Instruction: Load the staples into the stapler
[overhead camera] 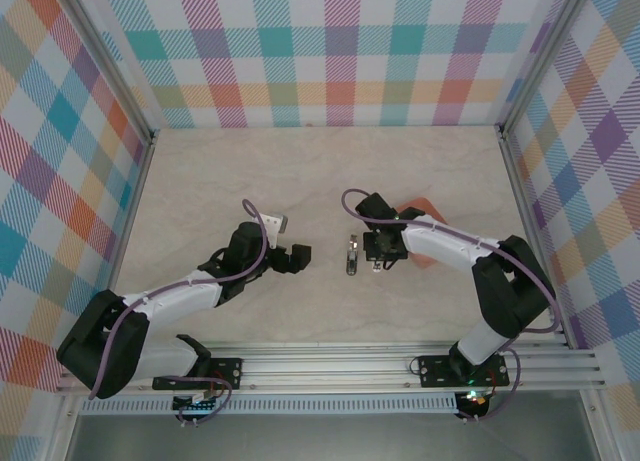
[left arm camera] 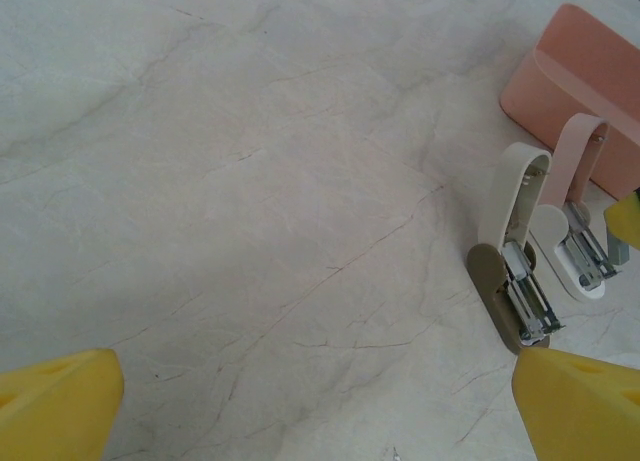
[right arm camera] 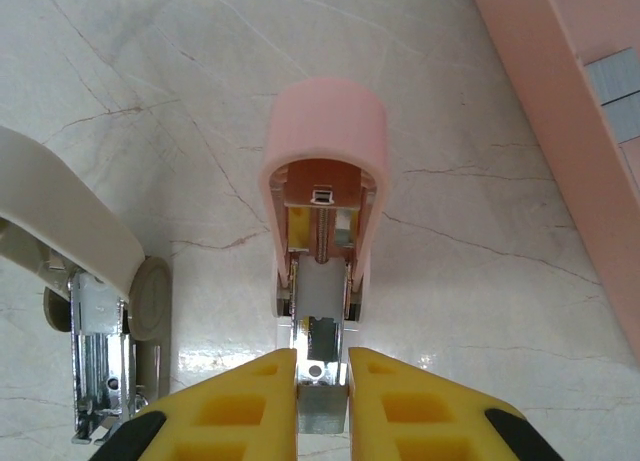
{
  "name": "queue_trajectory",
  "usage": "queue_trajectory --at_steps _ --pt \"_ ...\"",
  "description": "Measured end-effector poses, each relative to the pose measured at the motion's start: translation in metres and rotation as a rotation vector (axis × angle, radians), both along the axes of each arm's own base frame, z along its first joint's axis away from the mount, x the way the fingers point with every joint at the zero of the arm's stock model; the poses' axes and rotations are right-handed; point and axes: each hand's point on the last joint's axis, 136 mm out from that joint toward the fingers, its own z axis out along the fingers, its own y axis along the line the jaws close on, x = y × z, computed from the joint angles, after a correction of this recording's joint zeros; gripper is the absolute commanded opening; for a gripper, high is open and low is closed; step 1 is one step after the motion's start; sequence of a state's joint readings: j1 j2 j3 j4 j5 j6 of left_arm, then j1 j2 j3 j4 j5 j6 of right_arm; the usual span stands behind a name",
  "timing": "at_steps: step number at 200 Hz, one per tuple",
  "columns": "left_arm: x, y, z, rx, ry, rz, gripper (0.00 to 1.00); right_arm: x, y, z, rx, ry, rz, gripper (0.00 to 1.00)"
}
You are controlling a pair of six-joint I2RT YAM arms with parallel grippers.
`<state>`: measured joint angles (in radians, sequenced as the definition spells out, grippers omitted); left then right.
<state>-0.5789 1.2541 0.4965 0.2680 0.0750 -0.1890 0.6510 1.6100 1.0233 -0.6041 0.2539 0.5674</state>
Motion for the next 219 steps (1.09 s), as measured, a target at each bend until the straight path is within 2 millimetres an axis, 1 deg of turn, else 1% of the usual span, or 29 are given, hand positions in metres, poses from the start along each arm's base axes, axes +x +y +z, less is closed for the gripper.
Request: queue_trajectory --at_steps 41,89,160,219 --pt "0.0002 -0.0007 0.0009 -0.001 0.0 -0.002 1.0 -0.0003 0.0019 -0.0016 0.0 0.001 0.004 0.17" --pt "0.0006 -0.001 0.0019 -0.002 -0.001 -0.003 1.0 -0.0014 0.001 -0.0097 -0.016 0.021 0.004 0.17" --pt "0.0004 -0.0009 0.0015 -0.001 0.0 -0.003 1.0 -0.0013 0.001 -0.0097 -0.016 0.021 0.004 0.18" --pt "0.0004 -0.0009 0.0015 0.001 -0.001 -0.004 1.0 -0.0025 0.0028 -0.0097 -0.016 0.021 0.01 0.25"
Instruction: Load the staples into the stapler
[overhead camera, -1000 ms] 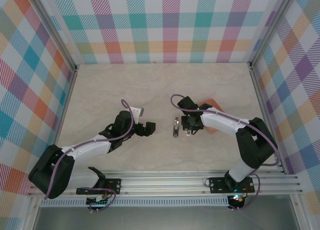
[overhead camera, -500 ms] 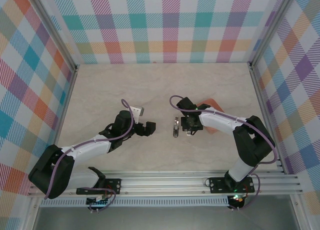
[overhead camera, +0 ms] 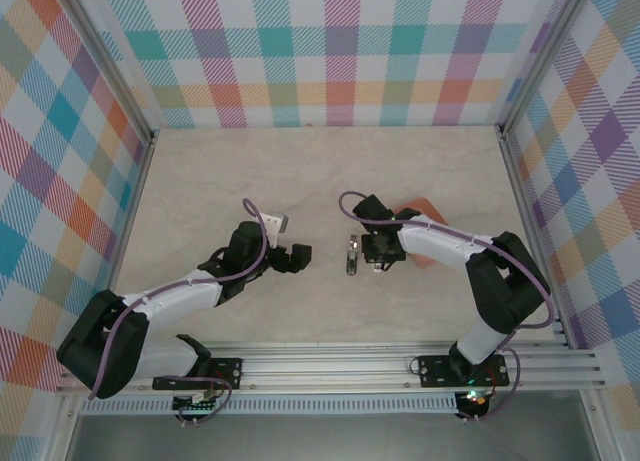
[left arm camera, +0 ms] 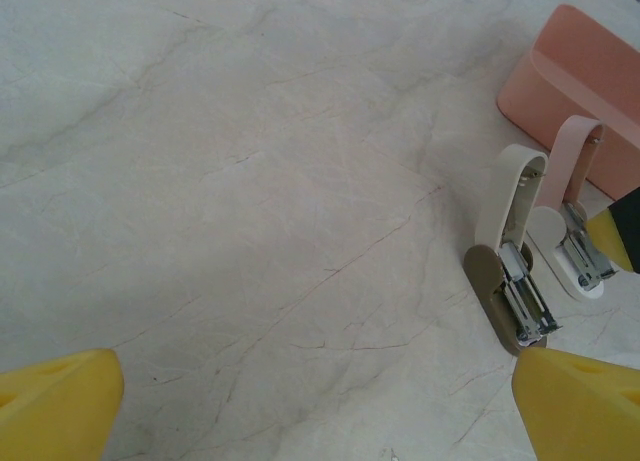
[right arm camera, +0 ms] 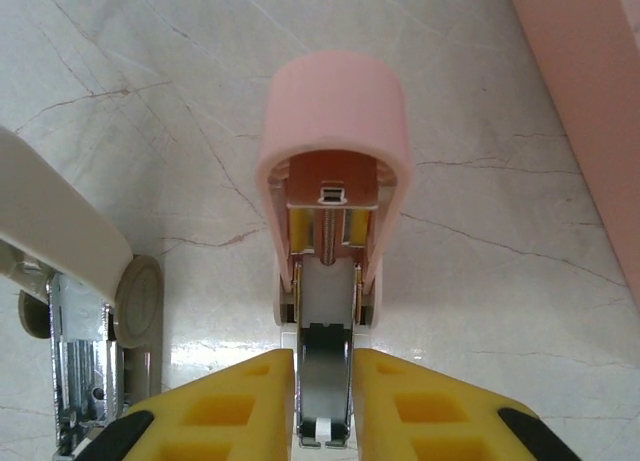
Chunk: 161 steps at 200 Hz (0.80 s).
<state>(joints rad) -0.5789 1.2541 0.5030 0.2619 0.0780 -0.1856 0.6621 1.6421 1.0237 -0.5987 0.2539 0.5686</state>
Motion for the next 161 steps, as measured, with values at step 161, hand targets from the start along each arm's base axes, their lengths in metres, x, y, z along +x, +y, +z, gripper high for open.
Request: queue_trajectory --at_steps 161 --pt "0.008 -0.005 0.017 -0.011 -0.022 -0.003 1.0 0.015 -0.036 0.068 0.026 -0.063 -0.029 0.29"
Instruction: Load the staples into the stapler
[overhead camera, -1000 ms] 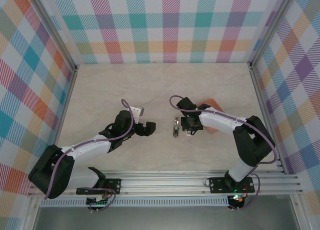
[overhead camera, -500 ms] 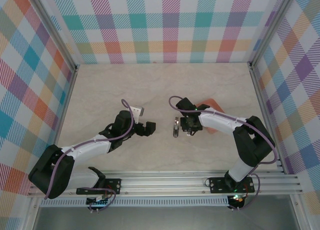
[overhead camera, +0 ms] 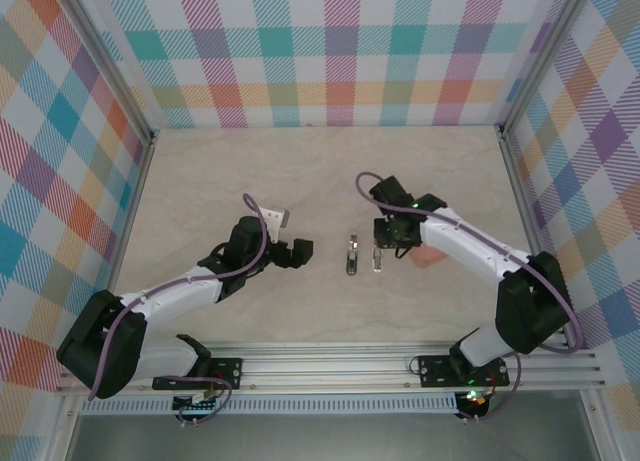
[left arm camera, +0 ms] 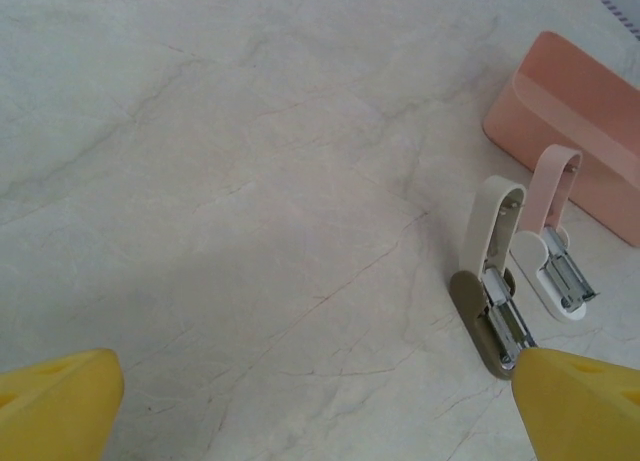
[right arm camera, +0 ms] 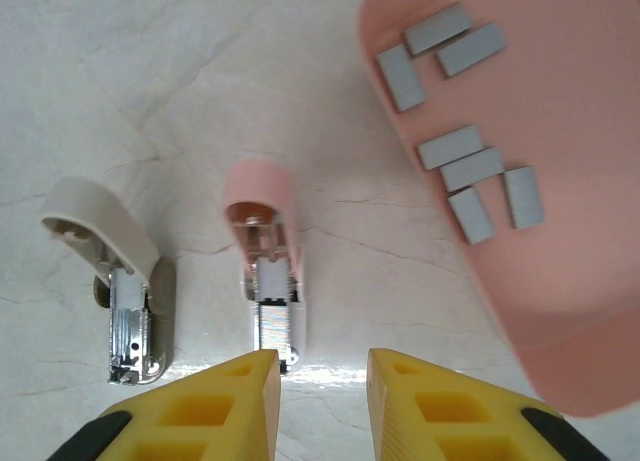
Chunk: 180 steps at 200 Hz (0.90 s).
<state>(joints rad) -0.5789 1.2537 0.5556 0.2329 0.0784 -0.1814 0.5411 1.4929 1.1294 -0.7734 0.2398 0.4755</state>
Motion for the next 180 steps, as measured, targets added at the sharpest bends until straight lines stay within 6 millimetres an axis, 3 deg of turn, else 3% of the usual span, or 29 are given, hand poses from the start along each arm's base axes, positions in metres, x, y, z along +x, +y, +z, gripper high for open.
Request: queue_trajectory --at_steps 33,66,121,180 --pt "0.004 -0.003 0.009 -0.005 -0.016 -0.007 1.0 0.012 -0.027 0.003 0.058 0.048 -0.051 0.3" --pt "0.007 -0.005 0.016 -0.002 -0.024 -0.011 1.0 0.026 -0.044 -0.006 0.123 0.13 -0.087 0.31" --pt "0.015 -0.008 0.014 0.019 -0.007 -0.002 1.0 0.051 -0.046 -0.031 0.106 0.257 -0.063 0.31" --pt "0.018 -0.008 0.008 0.035 0.014 0.009 1.0 0.048 -0.065 -0.053 0.069 0.346 -0.057 0.3"
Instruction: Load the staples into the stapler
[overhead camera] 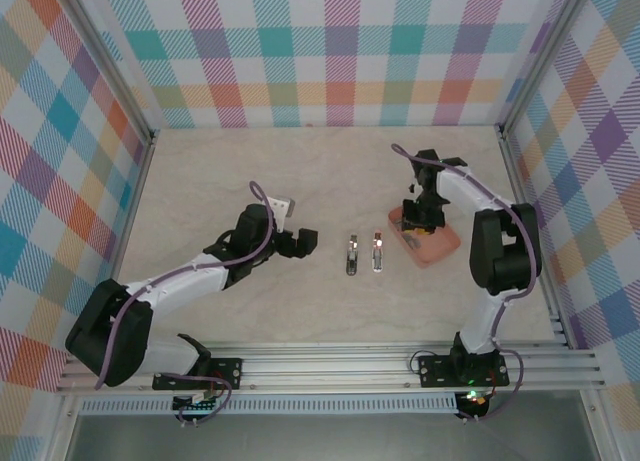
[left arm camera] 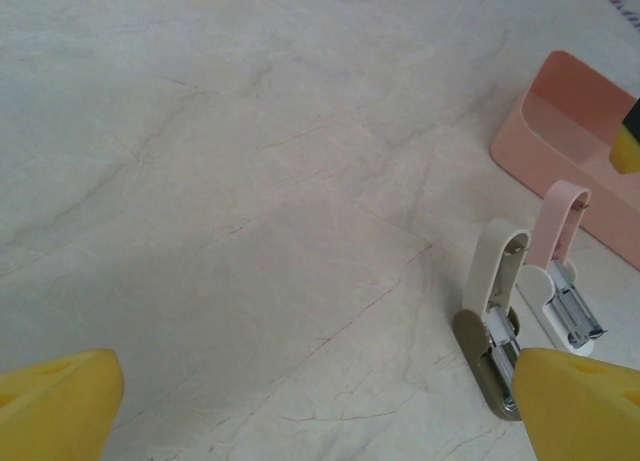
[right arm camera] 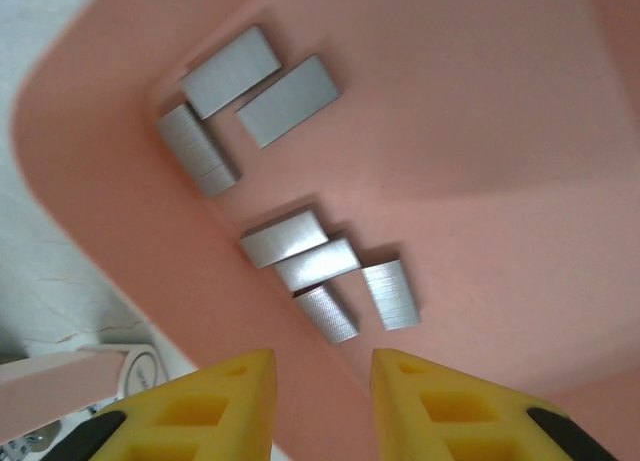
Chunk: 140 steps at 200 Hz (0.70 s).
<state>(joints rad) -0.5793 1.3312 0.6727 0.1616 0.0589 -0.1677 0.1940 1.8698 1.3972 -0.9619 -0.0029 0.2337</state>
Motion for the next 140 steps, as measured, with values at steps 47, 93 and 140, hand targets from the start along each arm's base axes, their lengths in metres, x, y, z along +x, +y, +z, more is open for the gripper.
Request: queue_trajectory --at_steps 47,93,140 --pt "0.005 -0.004 -0.007 0.015 0.028 0.001 1.0 0.0 -0.006 -0.013 -0.004 0.031 0.006 0.29" --pt "0.009 -0.006 0.0 0.011 0.021 0.001 1.0 0.003 -0.006 -0.023 0.0 0.04 0.016 0.3" --pt "0.01 -0.006 0.002 0.018 0.014 0.014 1.0 0.005 -0.005 -0.035 0.003 0.051 0.016 0.3"
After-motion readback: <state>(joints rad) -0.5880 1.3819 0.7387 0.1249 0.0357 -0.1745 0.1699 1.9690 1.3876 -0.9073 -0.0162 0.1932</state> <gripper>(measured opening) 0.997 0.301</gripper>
